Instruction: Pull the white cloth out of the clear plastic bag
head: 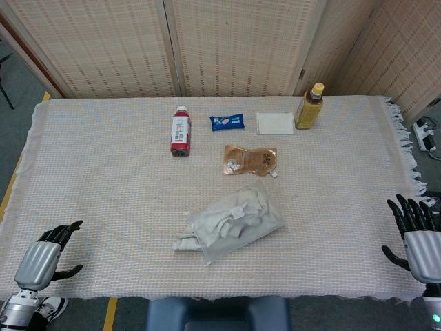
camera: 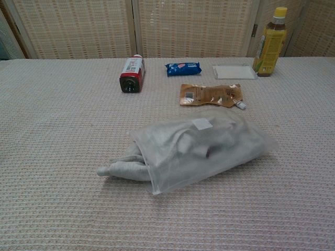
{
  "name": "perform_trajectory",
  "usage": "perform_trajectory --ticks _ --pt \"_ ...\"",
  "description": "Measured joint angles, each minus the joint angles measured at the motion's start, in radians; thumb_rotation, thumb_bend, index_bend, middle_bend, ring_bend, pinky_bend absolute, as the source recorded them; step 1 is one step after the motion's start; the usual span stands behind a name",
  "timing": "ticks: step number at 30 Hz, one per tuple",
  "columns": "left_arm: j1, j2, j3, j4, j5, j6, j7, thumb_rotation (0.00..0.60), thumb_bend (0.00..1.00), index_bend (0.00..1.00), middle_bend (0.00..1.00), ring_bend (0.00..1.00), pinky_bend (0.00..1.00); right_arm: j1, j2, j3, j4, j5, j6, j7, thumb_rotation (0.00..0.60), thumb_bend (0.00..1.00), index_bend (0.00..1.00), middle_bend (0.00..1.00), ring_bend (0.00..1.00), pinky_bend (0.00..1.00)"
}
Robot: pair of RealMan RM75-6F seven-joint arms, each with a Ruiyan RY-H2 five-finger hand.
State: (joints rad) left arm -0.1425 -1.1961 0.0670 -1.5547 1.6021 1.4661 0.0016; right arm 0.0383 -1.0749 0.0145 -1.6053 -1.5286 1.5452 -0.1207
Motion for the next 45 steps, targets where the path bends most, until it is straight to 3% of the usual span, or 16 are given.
perform_trajectory --ticks 6,8,14,15,18,33,45 --pt "-0.002 0.003 0.016 -0.007 0.04 0.0 -0.063 0.6 0.15 0.14 0.3 0.23 0.34 -0.002 -0.003 0.001 -0.001 -0.009 0.0 -0.009 0.6 0.13 0.0 0.0 0.0 0.0" --pt "-0.004 -0.001 0.03 -0.012 0.073 0.004 -0.114 0.6 0.15 0.15 0.35 0.26 0.42 -0.004 -0.005 -0.002 0.0 -0.018 0.003 -0.015 0.6 0.13 0.0 0.0 0.0 0.0" --pt "-0.005 -0.1 0.066 0.007 0.19 0.026 -0.198 0.6 0.17 0.2 0.82 0.76 0.91 -0.003 -0.017 -0.01 -0.007 -0.035 -0.008 -0.035 0.6 0.13 0.0 0.0 0.0 0.0" --pt "-0.006 -0.123 0.069 0.015 0.2 0.028 -0.199 0.6 0.17 0.23 0.92 0.85 0.97 -0.003 -0.019 -0.012 -0.007 -0.038 -0.01 -0.038 0.6 0.13 0.0 0.0 0.0 0.0" --pt "-0.011 -0.204 0.069 0.057 0.229 0.033 -0.192 0.6 0.19 0.27 1.0 0.99 1.0 0.0 -0.024 -0.018 -0.006 -0.046 -0.022 -0.05 0.6 0.13 0.0 0.0 0.0 0.0" --pt "-0.081 -0.493 0.016 0.148 0.236 -0.051 -0.04 0.6 0.34 0.35 1.0 1.0 1.0 0.006 -0.02 -0.031 -0.015 -0.059 -0.054 -0.06 0.6 0.13 0.0 0.0 0.0 0.0" --pt "-0.13 -0.708 -0.019 0.37 0.243 -0.05 0.008 0.6 0.37 0.39 1.0 1.0 1.0 0.004 -0.004 -0.031 -0.019 -0.069 -0.05 -0.027 0.6 0.13 0.0 0.0 0.0 0.0"
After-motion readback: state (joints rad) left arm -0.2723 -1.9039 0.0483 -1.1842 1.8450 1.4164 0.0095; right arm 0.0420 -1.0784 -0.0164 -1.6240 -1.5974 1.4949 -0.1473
